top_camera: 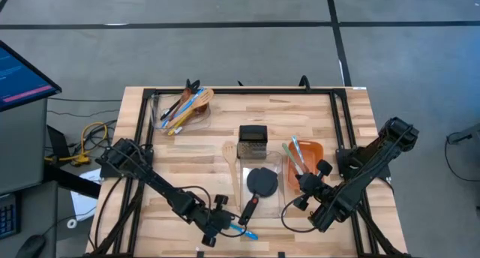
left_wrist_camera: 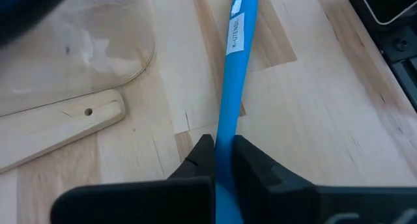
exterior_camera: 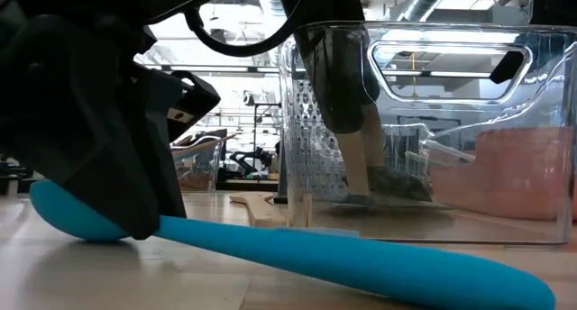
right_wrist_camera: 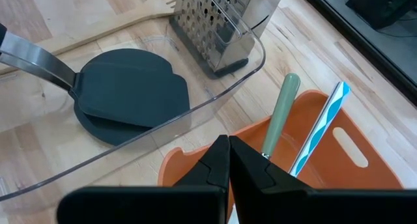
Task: Pick & Place Kitchen Items
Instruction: Put the blue ladle into the top transparent bin
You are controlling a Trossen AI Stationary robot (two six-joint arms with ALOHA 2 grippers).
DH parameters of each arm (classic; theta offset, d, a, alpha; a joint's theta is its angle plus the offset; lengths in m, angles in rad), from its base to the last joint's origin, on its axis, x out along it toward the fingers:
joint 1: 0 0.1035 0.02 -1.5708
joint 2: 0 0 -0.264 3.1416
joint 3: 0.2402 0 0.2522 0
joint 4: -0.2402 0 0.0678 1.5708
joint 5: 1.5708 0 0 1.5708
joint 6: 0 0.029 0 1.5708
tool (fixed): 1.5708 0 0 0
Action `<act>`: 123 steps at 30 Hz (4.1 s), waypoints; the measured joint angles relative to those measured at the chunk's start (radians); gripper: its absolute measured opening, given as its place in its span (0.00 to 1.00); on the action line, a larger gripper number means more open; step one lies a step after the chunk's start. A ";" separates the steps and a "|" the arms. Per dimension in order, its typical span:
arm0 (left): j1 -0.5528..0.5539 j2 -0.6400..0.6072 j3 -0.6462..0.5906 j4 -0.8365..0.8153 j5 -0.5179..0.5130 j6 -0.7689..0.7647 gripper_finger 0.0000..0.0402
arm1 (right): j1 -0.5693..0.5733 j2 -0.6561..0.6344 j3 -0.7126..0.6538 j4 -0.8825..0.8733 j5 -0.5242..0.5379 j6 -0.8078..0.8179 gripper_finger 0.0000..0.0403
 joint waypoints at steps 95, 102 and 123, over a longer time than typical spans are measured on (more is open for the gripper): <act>-0.086 -0.092 -0.082 -0.124 -0.060 -0.302 0.03 | 0.002 0.000 0.000 0.008 -0.007 0.000 0.00; -0.086 -0.089 -0.083 -0.123 -0.079 -0.302 0.09 | 0.002 0.000 0.000 0.008 -0.007 0.000 0.00; -0.068 -0.031 -0.082 -0.082 -0.098 -0.308 0.06 | 0.002 0.000 0.000 0.008 -0.007 0.000 0.00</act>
